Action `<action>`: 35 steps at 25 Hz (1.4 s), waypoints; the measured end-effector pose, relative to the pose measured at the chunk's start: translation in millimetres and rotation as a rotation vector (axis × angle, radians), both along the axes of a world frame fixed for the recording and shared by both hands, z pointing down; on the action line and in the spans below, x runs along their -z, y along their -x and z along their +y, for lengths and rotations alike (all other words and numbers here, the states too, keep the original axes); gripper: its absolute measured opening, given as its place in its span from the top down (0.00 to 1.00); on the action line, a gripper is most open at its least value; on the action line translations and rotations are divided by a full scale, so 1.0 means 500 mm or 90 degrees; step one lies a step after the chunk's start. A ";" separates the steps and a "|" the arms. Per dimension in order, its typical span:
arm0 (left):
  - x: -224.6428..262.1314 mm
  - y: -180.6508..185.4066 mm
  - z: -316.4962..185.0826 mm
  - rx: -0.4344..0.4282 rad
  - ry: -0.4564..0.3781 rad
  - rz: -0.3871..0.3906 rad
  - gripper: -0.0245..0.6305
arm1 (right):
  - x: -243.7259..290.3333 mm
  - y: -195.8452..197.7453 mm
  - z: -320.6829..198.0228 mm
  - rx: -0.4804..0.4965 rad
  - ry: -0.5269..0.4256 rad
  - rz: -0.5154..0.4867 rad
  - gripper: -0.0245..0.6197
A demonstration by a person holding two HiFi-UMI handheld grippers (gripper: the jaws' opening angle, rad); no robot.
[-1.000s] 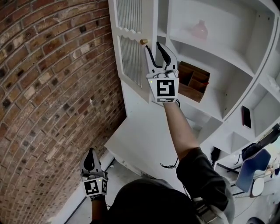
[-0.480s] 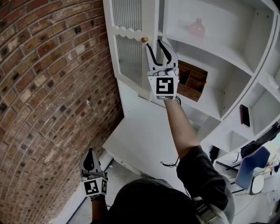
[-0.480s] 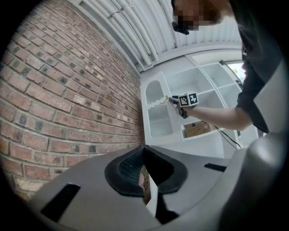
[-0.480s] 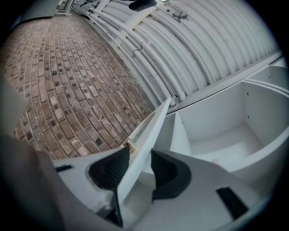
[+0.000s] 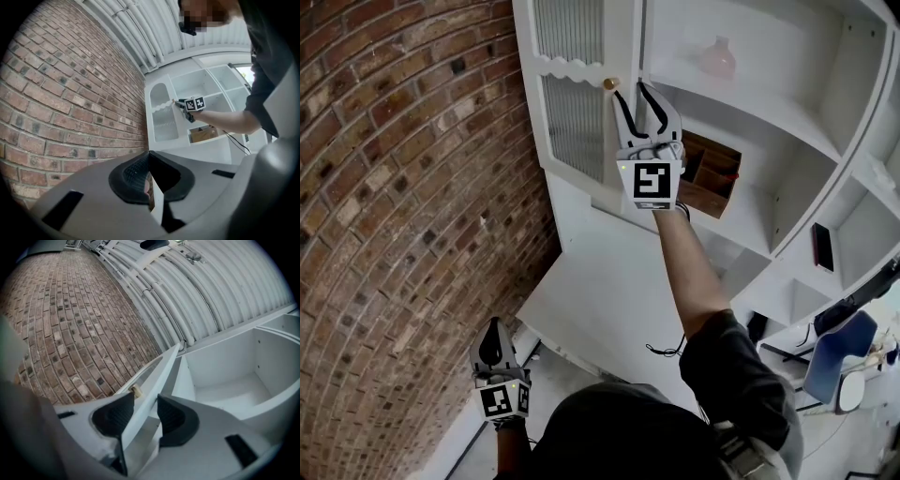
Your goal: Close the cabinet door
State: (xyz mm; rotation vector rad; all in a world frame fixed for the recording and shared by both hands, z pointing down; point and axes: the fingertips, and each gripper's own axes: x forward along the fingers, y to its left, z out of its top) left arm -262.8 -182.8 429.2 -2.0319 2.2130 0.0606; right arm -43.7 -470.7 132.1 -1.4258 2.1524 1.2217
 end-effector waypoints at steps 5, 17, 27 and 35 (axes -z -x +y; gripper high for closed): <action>0.002 -0.008 -0.013 -0.007 0.001 0.004 0.96 | -0.001 -0.009 -0.015 -0.006 -0.001 0.000 0.73; -0.003 -0.014 -0.036 -0.017 -0.001 0.001 0.96 | -0.001 -0.025 -0.043 -0.026 -0.003 0.010 0.73; -0.029 -0.010 -0.053 -0.026 0.017 0.018 0.96 | 0.000 -0.036 -0.064 -0.041 -0.004 0.009 0.73; -0.025 -0.014 -0.070 -0.028 0.026 0.024 0.96 | 0.001 -0.041 -0.076 -0.054 -0.004 0.016 0.73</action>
